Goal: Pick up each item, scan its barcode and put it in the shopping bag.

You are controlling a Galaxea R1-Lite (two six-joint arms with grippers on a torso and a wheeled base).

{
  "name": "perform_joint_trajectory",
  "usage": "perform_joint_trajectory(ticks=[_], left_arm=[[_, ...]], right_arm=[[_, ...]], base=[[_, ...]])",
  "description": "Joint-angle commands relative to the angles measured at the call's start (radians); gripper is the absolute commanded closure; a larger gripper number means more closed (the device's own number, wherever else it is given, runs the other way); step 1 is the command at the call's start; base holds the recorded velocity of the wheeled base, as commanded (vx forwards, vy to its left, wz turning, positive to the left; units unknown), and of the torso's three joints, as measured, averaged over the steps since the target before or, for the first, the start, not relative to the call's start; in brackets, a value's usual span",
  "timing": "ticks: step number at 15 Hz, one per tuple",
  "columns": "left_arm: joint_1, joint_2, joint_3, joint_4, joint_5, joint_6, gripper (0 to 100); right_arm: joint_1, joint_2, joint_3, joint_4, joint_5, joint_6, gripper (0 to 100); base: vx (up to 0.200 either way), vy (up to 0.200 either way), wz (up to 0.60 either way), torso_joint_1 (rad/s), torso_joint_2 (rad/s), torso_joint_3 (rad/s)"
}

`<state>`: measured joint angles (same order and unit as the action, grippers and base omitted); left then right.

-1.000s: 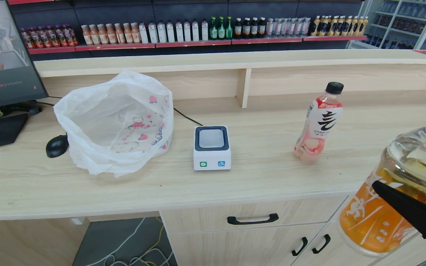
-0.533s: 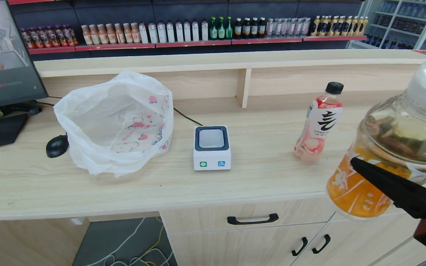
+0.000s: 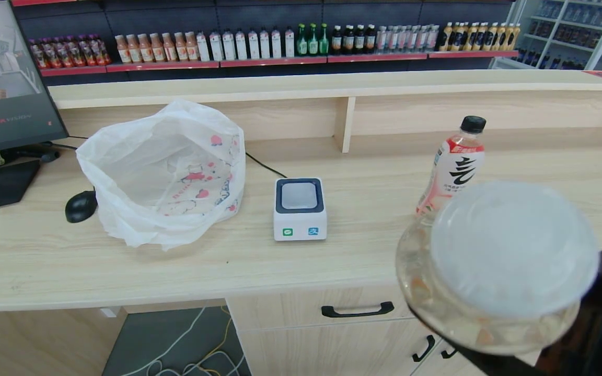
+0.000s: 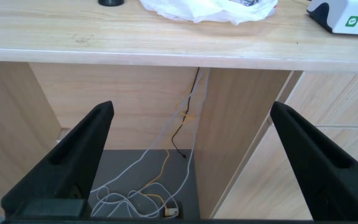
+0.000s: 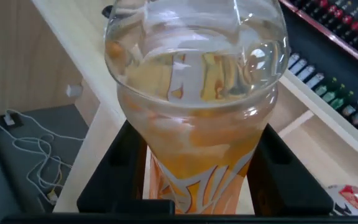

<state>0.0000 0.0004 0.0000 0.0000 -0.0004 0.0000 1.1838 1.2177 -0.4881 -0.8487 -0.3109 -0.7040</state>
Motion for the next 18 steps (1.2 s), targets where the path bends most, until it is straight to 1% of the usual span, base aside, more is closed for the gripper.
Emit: perform_joint_trajectory(ticks=[1,2,4,5,6,8,9,10,11,13,16,18], left_arm=[[0.0,0.0,0.0,0.0,0.0,0.0,0],[0.0,0.0,0.0,0.0,0.0,0.0,0],[-0.002,0.0,0.0,0.0,0.0,0.0,0],[-0.002,0.0,0.0,0.0,0.0,0.0,0],[-0.002,0.0,0.0,0.0,0.0,0.0,0],[0.0,0.0,0.0,0.0,-0.001,0.0,0],[0.0,0.0,0.0,0.0,0.0,0.0,0],[0.0,0.0,0.0,0.0,0.0,0.0,0],[0.0,0.0,0.0,0.0,0.0,0.0,0],[0.0,0.0,0.0,0.0,0.0,0.0,0],[0.0,0.0,0.0,0.0,0.0,0.0,0],[0.0,0.0,0.0,0.0,0.0,0.0,0]], right_arm=[[0.16,0.094,-0.047,-0.006,-0.08,-0.089,100],[0.178,0.117,-0.056,-0.007,-0.085,-0.1,100],[0.275,0.152,-0.049,-0.016,-0.085,-0.137,100],[0.298,0.161,-0.033,-0.058,-0.083,-0.195,100],[0.315,0.192,-0.004,-0.145,-0.083,-0.315,100],[0.318,0.264,0.013,-0.279,-0.083,-0.384,100],[0.301,0.345,0.025,-0.415,-0.085,-0.561,100],[0.303,0.365,0.034,-0.466,-0.085,-0.6,100],[0.306,0.439,0.046,-0.602,-0.083,-0.701,100],[0.303,0.497,0.059,-0.722,-0.082,-0.816,100],[0.307,0.502,0.082,-0.722,-0.08,-0.914,100],[0.318,0.514,0.091,-0.722,-0.08,-0.93,100]], base=[[0.0,0.0,0.0,0.0,0.0,0.0],[0.0,0.0,0.0,0.0,0.0,0.0],[0.0,0.0,0.0,0.0,0.0,0.0],[0.0,0.0,0.0,0.0,0.0,0.0],[0.0,0.0,0.0,0.0,0.0,0.0],[0.0,0.0,0.0,0.0,0.0,0.0],[0.0,0.0,0.0,0.0,0.0,0.0],[0.0,0.0,0.0,0.0,0.0,0.0],[0.0,0.0,0.0,0.0,0.0,0.0],[0.0,0.0,0.0,0.0,0.0,0.0],[0.0,0.0,0.0,0.0,0.0,0.0],[0.0,0.0,0.0,0.0,0.0,0.0]])
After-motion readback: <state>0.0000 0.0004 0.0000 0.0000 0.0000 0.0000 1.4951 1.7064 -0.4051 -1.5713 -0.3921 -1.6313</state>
